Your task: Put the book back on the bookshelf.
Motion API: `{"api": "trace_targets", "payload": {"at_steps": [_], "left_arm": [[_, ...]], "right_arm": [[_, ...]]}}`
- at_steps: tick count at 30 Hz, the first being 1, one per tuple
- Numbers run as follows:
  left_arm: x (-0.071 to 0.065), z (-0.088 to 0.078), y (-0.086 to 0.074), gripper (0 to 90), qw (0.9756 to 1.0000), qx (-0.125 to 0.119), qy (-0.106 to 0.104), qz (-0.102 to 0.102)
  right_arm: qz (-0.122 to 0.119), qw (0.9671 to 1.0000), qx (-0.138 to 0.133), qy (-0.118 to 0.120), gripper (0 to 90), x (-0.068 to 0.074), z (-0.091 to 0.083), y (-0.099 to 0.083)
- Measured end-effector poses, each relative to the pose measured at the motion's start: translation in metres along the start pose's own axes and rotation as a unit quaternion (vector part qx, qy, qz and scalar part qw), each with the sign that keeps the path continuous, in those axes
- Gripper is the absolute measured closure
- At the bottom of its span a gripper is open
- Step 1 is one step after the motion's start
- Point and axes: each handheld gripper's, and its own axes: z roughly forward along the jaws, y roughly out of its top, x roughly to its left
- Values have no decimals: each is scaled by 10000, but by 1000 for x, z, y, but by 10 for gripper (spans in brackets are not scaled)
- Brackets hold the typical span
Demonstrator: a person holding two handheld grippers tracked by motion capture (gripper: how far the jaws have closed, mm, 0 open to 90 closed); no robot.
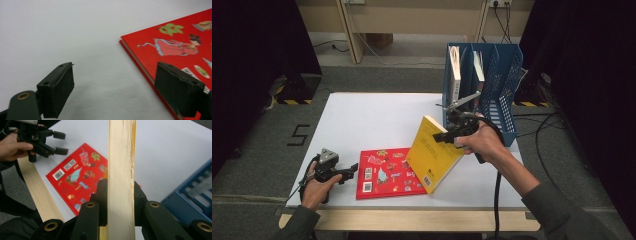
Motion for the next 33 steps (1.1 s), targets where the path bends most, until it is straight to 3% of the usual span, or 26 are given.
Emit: {"api": "trace_targets", "payload": {"at_steps": [3, 7, 15, 21, 33], "left_arm": [[4, 2, -2, 154, 10000, 61, 14, -58], [2, 3, -2, 155, 9999, 112, -8, 19], [2, 7, -3, 161, 9998, 212, -70, 8], [-2, 9, -2, 144, 9990, 375, -11, 248], [-2, 9, -2, 142, 9990, 373, -23, 254]], "right_arm": [[-20, 9999, 48, -120, 751, -5, -9, -6], [26, 9991, 154, -395, 751, -13, -23, -17], [307, 9961, 216, -797, 751, -32, -50, -39], [392, 9951, 203, -884, 748, -38, -61, -48], [551, 9952, 355, -726, 729, -40, -49, -37]]}}
